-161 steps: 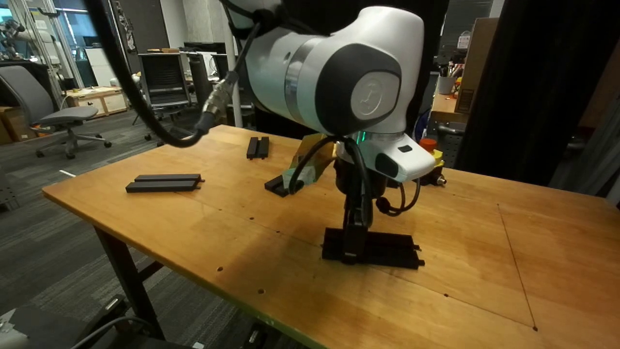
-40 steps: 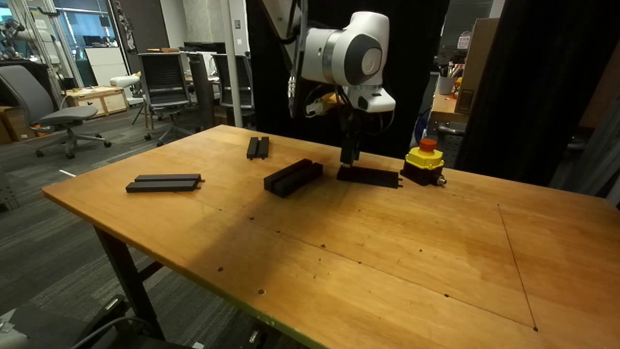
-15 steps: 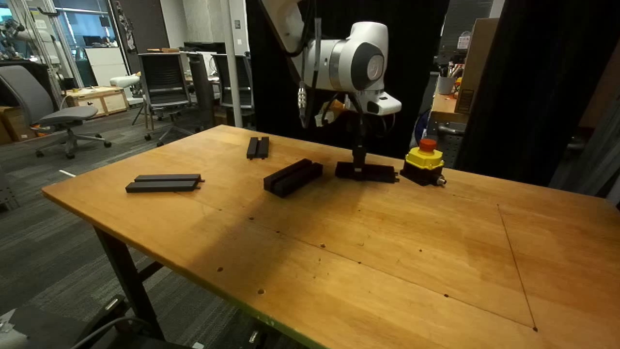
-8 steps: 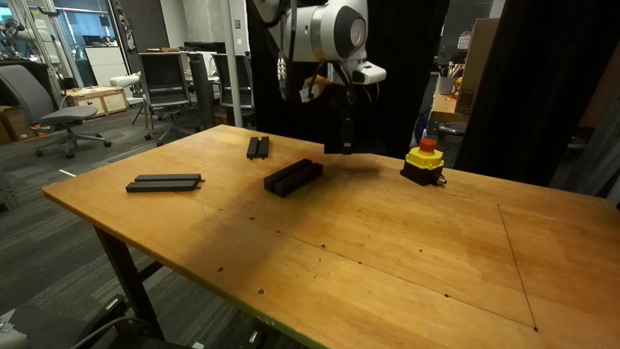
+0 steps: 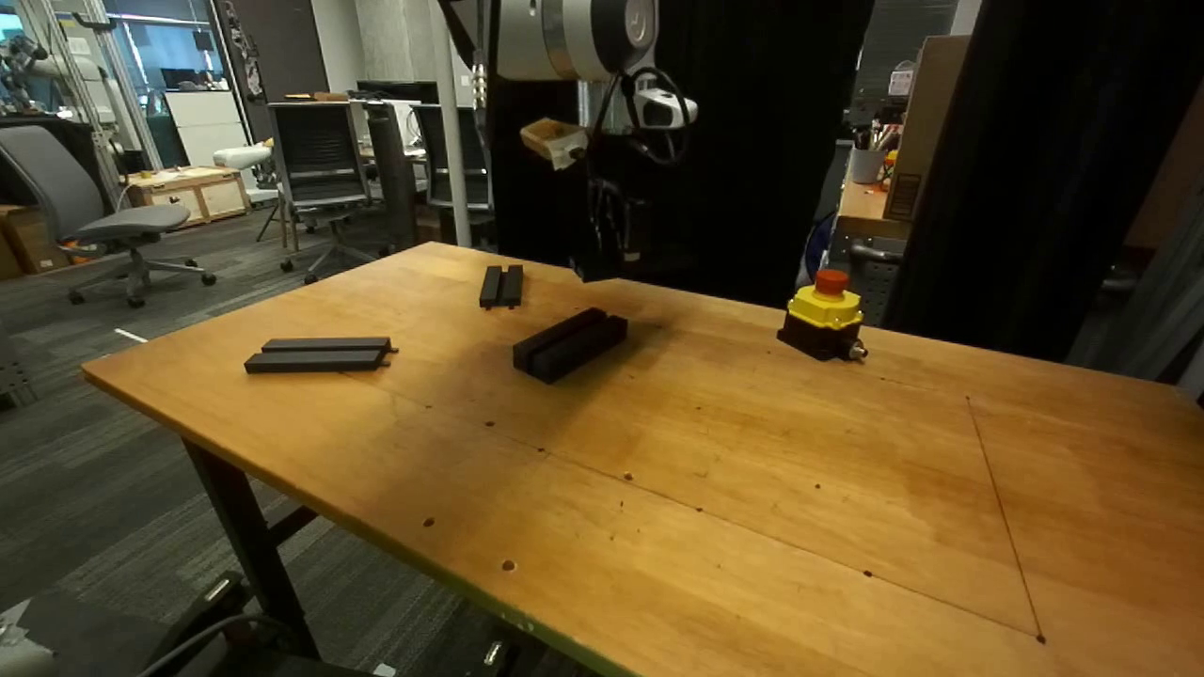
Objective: Stack up the black pads
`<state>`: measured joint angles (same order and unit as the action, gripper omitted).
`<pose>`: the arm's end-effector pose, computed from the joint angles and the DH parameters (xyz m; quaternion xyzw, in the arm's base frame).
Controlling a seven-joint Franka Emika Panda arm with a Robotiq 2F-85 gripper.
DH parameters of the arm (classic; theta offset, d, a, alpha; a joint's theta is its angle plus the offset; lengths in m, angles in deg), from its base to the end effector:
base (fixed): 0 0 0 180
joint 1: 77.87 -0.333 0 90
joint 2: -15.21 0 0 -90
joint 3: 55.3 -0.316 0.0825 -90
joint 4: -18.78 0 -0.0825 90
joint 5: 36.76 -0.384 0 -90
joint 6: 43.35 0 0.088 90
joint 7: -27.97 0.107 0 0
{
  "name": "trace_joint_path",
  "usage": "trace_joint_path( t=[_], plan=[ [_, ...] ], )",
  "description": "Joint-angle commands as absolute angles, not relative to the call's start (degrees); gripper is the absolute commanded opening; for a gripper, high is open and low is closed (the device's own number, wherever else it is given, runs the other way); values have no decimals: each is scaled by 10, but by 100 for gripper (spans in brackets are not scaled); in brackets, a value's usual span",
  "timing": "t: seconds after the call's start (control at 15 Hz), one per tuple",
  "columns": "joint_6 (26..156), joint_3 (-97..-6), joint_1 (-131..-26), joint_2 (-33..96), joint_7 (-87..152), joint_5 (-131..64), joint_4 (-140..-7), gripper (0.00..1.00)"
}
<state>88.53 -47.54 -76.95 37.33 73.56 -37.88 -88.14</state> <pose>0.6324 -0.0906 0.3164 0.8891 -0.4565 0.0309 0.0085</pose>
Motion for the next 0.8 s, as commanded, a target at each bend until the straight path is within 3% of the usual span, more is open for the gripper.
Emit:
trace_joint_path(
  t=[0.0,0.73],
  plan=[
    [896,-490,-771,337,639,-369,-934,46],
    [939,-500,-772,344,429,-364,-989,46]
  ],
)
